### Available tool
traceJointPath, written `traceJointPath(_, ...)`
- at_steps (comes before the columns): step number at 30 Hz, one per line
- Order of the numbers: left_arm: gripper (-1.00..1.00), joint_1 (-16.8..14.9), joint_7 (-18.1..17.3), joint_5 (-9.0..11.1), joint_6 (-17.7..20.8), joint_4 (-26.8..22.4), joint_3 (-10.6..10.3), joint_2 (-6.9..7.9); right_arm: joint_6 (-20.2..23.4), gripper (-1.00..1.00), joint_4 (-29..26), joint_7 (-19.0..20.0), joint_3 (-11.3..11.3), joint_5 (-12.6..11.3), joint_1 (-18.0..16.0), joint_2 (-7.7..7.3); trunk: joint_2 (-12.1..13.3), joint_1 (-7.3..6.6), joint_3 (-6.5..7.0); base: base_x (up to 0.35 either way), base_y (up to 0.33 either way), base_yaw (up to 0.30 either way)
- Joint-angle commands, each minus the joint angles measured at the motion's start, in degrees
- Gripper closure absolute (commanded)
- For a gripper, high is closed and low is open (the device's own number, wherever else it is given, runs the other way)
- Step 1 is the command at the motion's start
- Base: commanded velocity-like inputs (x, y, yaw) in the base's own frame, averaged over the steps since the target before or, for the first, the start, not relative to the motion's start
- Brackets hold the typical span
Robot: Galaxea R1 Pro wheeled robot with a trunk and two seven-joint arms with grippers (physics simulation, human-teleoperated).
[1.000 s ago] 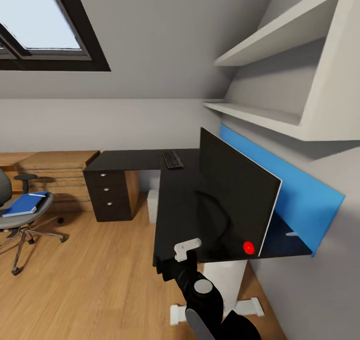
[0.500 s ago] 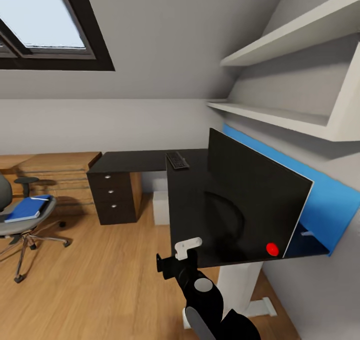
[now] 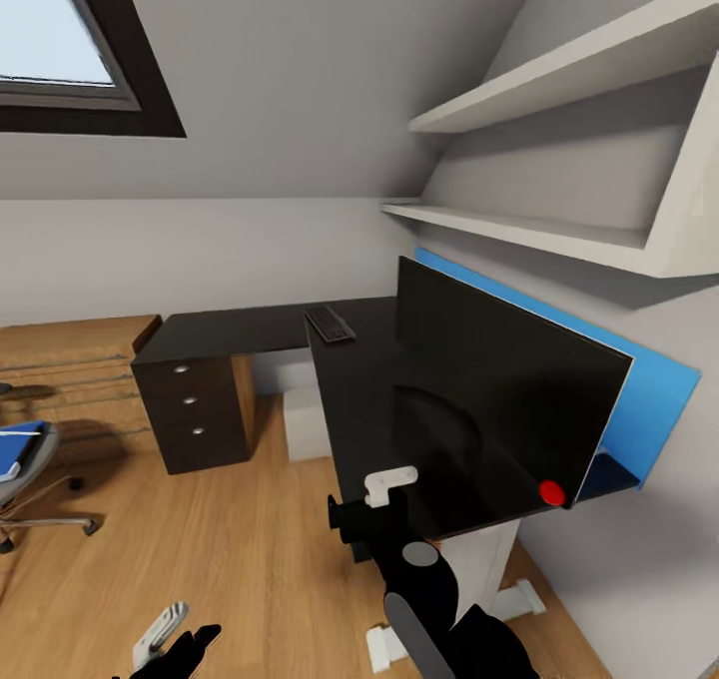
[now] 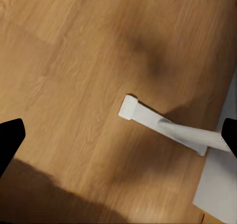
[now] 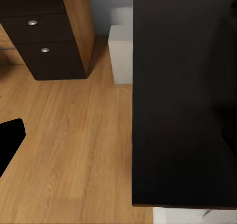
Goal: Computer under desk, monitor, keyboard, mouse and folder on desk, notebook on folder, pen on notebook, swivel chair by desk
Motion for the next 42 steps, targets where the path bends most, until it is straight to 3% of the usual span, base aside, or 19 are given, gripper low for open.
traceJointPath(1, -1.0, -0.1, -0.09, 0.13, 0.37, -0.09, 0.49, -0.05, 0.12, -1.0, -0.05, -0.58, 0.07, -0.56, -0.14, 0.0, -0.04, 0.02, -0.07, 0.175, 0.309, -0.27)
traceJointPath(4, -1.0, -0.02, 0.11, 0.14, 0.36, -0.22, 2.68, -0.27, 0.13, -1.0, -0.09, -0.58, -0.03, -0.55, -0.26, -0.01, -0.04, 0.02, -0.07, 0.182, 0.306, -0.255)
traceJointPath(7, -1.0, 0.8, 0.2, 0.17, 0.26, -0.91, 6.29, -0.7, 0.14, -1.0, -0.1, -0.57, -0.06, -0.51, -0.33, -0.01, -0.04, 0.02, -0.07, 0.19, 0.303, -0.229)
traceJointPath(12, -1.0, 2.97, 0.31, 0.0, 0.11, -4.68, 8.37, -1.63, 0.14, -1.0, -0.03, -0.59, -0.12, -0.51, -0.36, 0.04, -0.04, 0.02, -0.07, 0.196, 0.297, -0.206)
traceJointPath(22, -1.0, 5.27, 0.5, -0.81, 0.09, -9.5, 9.12, -3.33, 0.14, -1.0, 0.1, -0.69, -0.17, -0.66, -0.48, 0.05, -0.04, 0.02, -0.07, 0.212, 0.285, -0.187)
traceJointPath(42, -1.0, 5.44, 0.65, -0.75, 0.09, -9.86, 8.95, -3.4, -0.51, -1.0, 0.26, -1.01, -0.17, -0.45, -0.48, 0.22, -0.04, 0.02, -0.07, 0.196, 0.286, -0.151)
